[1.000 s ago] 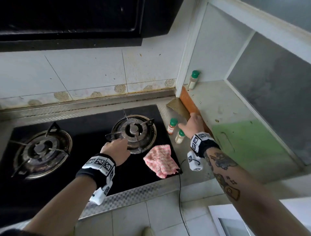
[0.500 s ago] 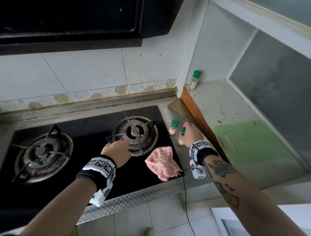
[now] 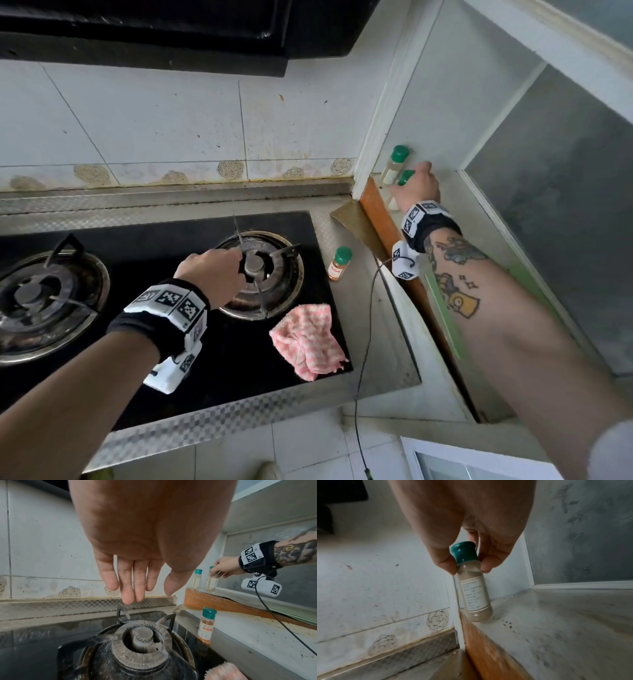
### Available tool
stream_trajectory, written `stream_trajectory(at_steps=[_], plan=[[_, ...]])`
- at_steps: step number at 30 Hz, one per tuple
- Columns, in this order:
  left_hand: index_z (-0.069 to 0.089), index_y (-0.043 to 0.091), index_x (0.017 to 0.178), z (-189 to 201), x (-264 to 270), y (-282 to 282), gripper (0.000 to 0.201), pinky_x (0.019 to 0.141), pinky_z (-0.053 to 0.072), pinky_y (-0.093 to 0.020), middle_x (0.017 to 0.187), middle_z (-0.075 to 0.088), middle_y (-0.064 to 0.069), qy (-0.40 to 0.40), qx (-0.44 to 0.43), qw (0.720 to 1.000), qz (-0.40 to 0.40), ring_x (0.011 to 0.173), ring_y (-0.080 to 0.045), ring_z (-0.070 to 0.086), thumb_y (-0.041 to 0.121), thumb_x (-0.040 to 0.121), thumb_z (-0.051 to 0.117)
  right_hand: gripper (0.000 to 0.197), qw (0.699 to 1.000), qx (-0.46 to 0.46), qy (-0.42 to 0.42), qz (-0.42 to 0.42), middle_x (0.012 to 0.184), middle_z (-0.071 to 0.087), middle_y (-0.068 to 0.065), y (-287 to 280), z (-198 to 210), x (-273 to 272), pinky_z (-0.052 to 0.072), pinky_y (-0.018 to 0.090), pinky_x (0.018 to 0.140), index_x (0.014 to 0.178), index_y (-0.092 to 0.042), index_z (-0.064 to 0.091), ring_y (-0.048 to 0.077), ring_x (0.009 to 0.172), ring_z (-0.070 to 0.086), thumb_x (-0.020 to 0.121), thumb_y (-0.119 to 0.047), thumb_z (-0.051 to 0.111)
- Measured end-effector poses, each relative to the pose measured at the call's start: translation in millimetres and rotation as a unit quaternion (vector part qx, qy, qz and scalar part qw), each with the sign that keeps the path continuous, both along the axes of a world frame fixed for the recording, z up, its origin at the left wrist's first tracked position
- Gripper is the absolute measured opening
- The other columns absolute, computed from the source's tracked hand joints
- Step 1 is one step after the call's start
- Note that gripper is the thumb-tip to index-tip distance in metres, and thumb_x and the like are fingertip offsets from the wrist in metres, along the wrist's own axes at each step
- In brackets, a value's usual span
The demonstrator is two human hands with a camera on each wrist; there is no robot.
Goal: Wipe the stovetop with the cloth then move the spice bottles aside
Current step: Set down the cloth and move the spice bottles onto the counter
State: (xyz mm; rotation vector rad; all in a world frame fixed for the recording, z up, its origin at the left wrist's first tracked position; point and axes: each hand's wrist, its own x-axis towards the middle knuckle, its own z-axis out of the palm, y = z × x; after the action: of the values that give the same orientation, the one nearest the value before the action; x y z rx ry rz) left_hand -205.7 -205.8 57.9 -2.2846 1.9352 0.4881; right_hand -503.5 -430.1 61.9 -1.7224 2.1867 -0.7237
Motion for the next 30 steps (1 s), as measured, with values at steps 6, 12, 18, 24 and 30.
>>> stream_trajectory(at_steps=[6, 12, 18, 24, 30], plan=[[0.057, 0.019, 0.117, -3.9, 3.2, 2.6, 0.029, 0.089, 0.044, -0.038, 0.116, 0.066, -0.004, -0.002, 0.007, 1.0, 0.006, 0.103, -0.028, 0.062, 0.021, 0.093, 0.04, 0.047, 0.999, 0.001, 0.034, -0.014, 0.121, 0.059, 0.021, -44.2, -5.7, -0.4, 0.05, 0.043, 0.087, 0.119, -0.004, 0.04, 0.04, 0.109, 0.059, 0.084, -0.015, 0.069], [0.055, 0.023, 0.105, -21.8, 10.2, 16.7, 0.018, 0.084, 0.042, -0.036, 0.112, 0.066, -0.001, 0.023, 0.035, 0.998, 0.052, 0.096, -0.027, 0.061, 0.022, 0.093, 0.041, 0.047, 0.999, 0.013, 0.04, -0.024, 0.121, 0.059, 0.021, -60.8, -12.9, -2.6, 0.052, 0.045, 0.087, 0.122, -0.004, 0.037, 0.041, 0.107, 0.06, 0.086, -0.013, 0.065], [0.054, 0.023, 0.125, -27.6, 13.8, 32.9, 0.034, 0.09, 0.043, -0.037, 0.123, 0.064, -0.004, 0.026, 0.065, 0.995, 0.072, 0.11, -0.03, 0.06, 0.024, 0.093, 0.042, 0.072, 0.999, 0.011, 0.008, -0.029, 0.135, 0.042, 0.019, -46.7, -17.5, -5.0, 0.05, 0.048, 0.093, 0.135, -0.009, 0.029, 0.038, 0.119, 0.049, 0.078, -0.016, 0.072], [0.058, 0.022, 0.116, -28.0, 4.4, 30.1, 0.029, 0.087, 0.041, -0.036, 0.12, 0.064, -0.004, 0.031, 0.06, 0.996, 0.059, 0.109, -0.031, 0.06, 0.023, 0.091, 0.043, 0.064, 0.982, -0.18, 0.054, 0.028, 0.143, 0.034, 0.017, 14.5, -12.8, 28.7, 0.032, 0.04, 0.106, 0.132, -0.01, 0.041, 0.032, 0.13, 0.033, 0.077, -0.025, 0.07], [0.058, 0.022, 0.115, -24.2, -10.0, 28.1, 0.029, 0.082, 0.038, -0.034, 0.123, 0.063, -0.002, 0.032, 0.036, 0.999, 0.025, 0.11, -0.029, 0.059, 0.02, 0.09, 0.043, 0.061, 0.976, 0.043, 0.085, 0.197, 0.13, 0.047, 0.012, 85.3, -64.6, 63.5, 0.045, 0.041, 0.097, 0.132, -0.013, 0.042, 0.03, 0.119, 0.049, 0.084, -0.045, 0.064]])
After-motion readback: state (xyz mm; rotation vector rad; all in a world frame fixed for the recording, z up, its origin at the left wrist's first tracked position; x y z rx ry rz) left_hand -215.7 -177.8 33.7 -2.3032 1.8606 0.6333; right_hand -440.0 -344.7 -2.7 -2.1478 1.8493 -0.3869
